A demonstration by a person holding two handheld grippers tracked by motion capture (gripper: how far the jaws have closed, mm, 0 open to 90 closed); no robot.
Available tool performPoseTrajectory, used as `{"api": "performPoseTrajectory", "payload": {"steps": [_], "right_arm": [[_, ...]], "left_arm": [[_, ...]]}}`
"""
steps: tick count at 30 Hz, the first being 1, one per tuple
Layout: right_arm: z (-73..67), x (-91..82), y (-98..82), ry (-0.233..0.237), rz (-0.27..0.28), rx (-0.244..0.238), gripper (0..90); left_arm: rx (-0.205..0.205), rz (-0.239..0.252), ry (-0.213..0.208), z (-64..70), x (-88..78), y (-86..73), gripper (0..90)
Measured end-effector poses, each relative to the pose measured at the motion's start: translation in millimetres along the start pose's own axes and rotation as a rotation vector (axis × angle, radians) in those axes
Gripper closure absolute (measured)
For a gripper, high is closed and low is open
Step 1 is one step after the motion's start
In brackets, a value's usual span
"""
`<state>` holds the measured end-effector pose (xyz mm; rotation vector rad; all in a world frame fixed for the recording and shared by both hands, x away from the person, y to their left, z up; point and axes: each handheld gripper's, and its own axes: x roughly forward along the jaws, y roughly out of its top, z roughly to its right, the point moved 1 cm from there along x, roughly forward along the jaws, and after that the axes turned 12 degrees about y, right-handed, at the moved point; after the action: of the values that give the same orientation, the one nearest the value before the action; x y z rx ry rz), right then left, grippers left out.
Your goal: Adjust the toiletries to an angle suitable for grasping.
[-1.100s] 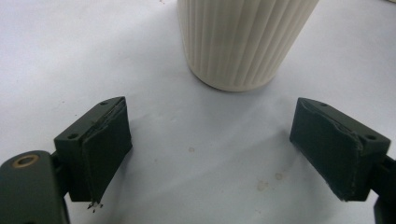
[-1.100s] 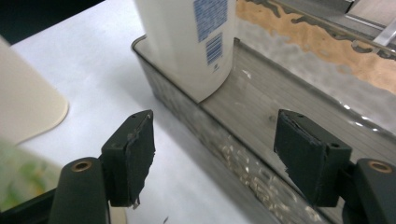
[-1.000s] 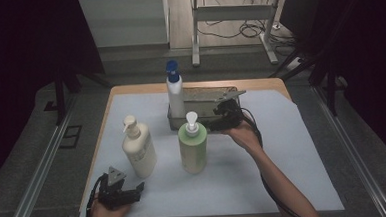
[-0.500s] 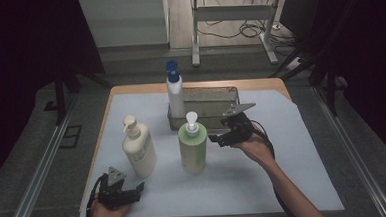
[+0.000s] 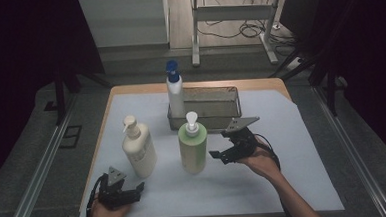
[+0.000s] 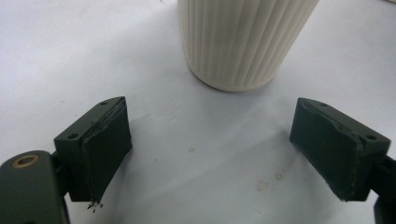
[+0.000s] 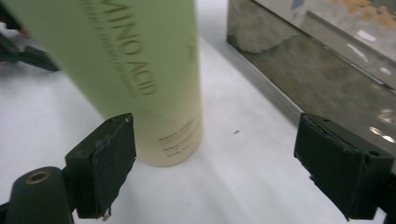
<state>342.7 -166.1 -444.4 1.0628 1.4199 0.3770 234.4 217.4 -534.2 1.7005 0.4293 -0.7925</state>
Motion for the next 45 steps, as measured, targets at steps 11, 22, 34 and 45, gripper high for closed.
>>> {"api": "performPoseTrajectory", "payload": {"steps": [11,22,34,45], "right_arm": [[-18.8,10.6,12.2,0.041,0.022,-0.038,5.1],[-28.8,27.7,31.0,0.055,0.024,-0.064,2.9],[-33.5,46.5,42.7,0.044,0.030,-0.078,6.1],[-33.0,51.1,45.1,0.020,0.036,-0.072,12.1]], "left_arm": [[0.007,0.002,0.000,-0.5,0.1,0.1,12.2],[0.007,0.002,0.000,-0.5,0.1,0.1,12.2],[0.007,0.001,0.000,-0.6,0.1,0.1,12.2],[0.008,0.001,0.000,-0.6,0.1,0.2,12.2]]}}
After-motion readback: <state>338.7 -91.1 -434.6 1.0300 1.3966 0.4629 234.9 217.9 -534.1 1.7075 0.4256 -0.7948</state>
